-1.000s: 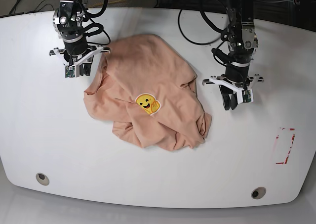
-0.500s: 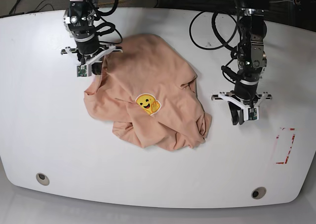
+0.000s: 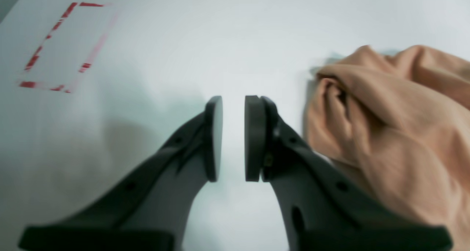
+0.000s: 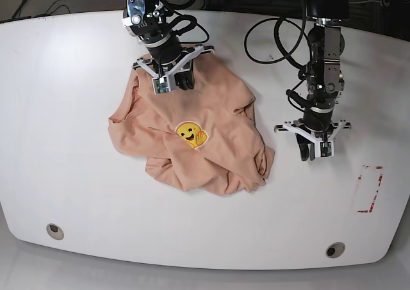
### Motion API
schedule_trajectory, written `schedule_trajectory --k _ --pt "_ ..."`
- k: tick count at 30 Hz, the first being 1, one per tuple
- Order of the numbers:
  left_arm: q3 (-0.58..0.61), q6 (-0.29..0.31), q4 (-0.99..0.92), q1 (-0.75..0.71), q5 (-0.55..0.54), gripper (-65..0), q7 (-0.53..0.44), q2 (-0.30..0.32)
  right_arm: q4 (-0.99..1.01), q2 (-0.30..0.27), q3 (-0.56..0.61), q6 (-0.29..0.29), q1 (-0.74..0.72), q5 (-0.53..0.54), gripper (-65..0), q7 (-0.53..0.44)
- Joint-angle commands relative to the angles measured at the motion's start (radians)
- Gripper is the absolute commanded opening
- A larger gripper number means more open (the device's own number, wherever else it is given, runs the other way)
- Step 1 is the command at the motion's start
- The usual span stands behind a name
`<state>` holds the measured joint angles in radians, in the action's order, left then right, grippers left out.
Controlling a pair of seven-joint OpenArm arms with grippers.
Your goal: Layout the t-shirt on the table in an organized manner, then fold the t-shirt properly
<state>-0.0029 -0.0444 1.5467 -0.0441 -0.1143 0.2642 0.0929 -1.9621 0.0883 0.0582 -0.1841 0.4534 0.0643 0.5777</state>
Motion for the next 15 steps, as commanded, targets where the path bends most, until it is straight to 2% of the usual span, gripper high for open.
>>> schedule_trajectory --k 1,11,15 --pt "0.038 -0.001 0.055 -0.019 -0.005 -54.4 -0.021 -0.048 0.008 -0.021 -0.006 -0.003 -0.014 0.003 -59.4 -0.017" --pt "0.112 0.002 0.103 -0.167 -0.015 -50.8 -0.065 -0.149 0.058 -0.059 -0.060 -0.049 -0.051 -0.007 -60.1 -0.021" --pt "0.100 0.002 0.119 -0.181 -0.019 -47.4 -0.100 -0.165 0.054 -0.074 -0.113 -0.025 -0.052 0.004 -60.9 -0.019"
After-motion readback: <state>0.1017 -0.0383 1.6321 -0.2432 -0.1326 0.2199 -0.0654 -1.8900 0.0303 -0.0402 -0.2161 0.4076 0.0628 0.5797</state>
